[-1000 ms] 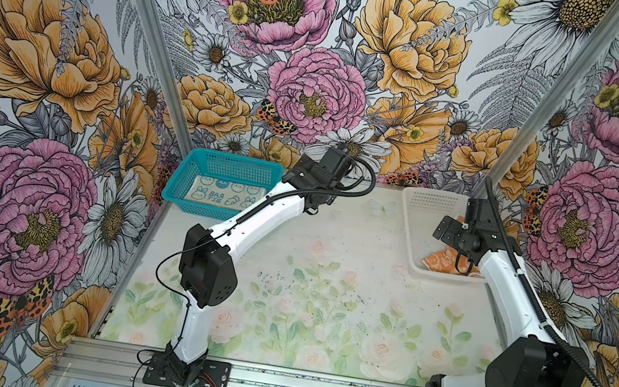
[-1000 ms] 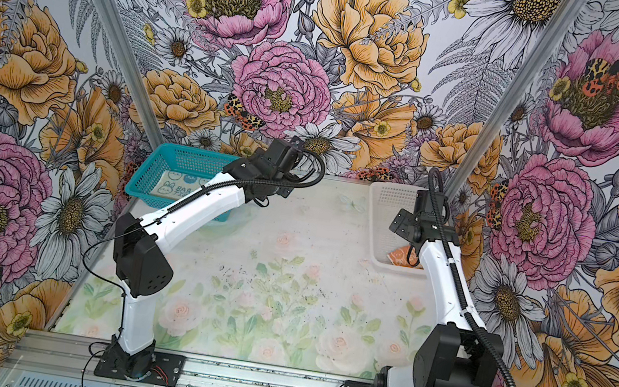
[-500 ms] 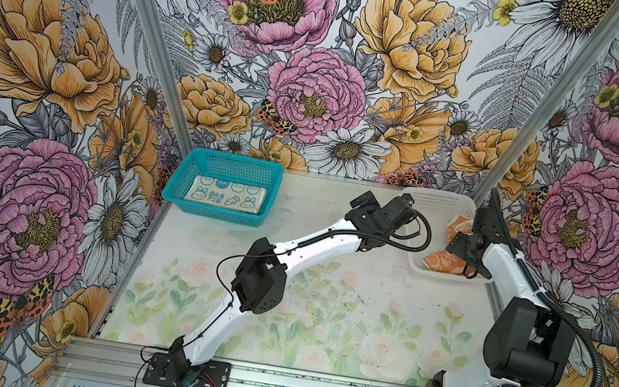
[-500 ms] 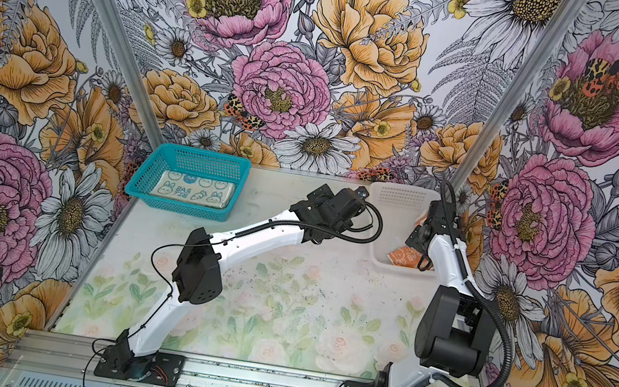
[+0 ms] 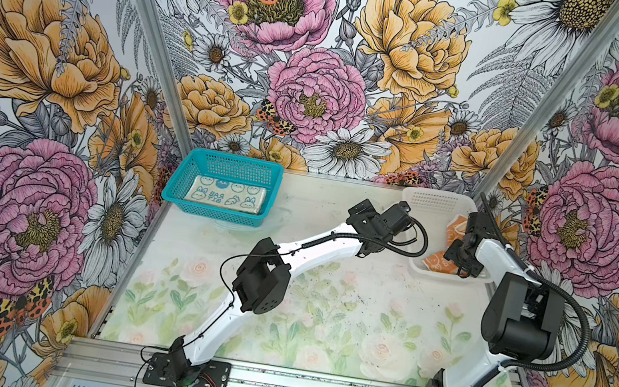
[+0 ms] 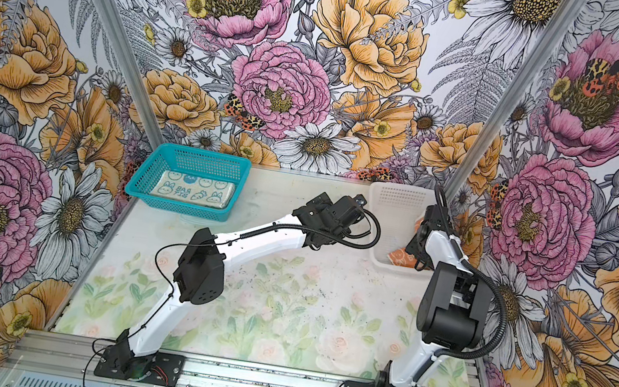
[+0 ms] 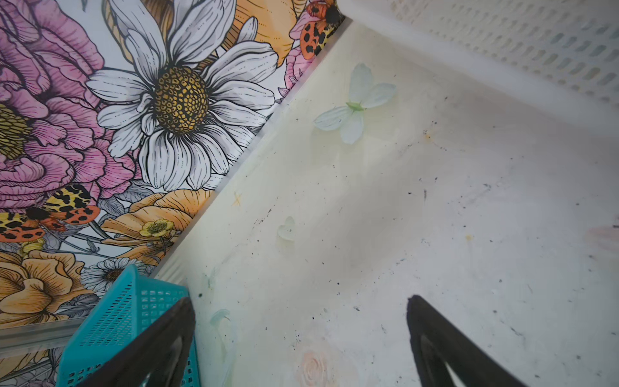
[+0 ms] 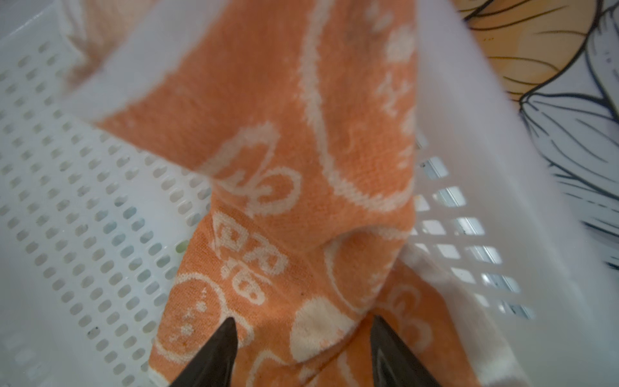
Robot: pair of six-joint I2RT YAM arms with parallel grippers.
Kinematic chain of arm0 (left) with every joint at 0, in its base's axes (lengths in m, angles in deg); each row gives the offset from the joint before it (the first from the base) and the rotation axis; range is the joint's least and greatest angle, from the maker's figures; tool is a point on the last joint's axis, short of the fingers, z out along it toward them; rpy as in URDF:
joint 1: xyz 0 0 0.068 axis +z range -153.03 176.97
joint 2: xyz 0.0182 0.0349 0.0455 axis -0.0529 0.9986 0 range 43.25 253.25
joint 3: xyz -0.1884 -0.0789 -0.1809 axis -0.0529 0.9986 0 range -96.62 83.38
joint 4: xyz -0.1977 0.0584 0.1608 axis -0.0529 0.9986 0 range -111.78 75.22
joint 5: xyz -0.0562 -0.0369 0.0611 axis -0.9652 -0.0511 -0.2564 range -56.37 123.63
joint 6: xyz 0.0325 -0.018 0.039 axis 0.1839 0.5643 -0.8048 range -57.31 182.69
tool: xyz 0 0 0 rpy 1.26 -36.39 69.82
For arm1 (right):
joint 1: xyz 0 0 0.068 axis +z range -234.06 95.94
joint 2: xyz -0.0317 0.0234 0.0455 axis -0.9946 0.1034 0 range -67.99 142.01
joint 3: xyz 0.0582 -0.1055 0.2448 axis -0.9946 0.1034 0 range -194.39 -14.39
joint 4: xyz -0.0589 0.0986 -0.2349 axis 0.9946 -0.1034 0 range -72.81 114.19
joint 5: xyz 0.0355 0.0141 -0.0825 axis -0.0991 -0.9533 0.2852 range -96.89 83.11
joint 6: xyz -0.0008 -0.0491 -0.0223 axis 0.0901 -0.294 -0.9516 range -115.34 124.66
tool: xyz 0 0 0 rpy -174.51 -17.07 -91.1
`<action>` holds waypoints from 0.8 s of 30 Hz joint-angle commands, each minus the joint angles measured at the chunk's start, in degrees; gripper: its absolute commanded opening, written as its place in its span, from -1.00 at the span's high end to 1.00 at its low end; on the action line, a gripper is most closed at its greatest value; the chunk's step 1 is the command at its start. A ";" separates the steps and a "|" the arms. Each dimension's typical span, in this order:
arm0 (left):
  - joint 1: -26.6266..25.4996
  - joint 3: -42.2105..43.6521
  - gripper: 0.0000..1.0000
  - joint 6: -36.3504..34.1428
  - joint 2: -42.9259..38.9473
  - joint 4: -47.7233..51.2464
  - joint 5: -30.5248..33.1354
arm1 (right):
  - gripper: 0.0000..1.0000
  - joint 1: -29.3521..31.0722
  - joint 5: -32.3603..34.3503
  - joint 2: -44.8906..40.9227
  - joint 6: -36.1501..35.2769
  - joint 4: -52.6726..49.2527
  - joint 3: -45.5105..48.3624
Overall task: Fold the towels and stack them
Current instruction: 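Grasp the orange bunny towel in the white basket with the right gripper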
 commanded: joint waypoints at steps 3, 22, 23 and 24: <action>0.35 1.26 -0.98 2.77 -1.74 -0.81 -3.33 | 0.07 -0.49 -2.52 3.14 -0.48 2.29 -4.37; 2.56 2.30 -0.97 3.61 -5.05 -1.21 -1.72 | 1.00 0.75 -12.16 -0.98 1.11 3.18 -9.57; 2.82 2.95 -0.98 4.14 -6.14 -1.45 -1.46 | 1.00 1.28 -12.67 -2.54 1.14 3.13 -9.41; 3.11 3.77 -0.98 4.81 -7.33 -1.71 -1.45 | 1.00 1.92 -13.03 -4.04 1.27 3.01 -9.26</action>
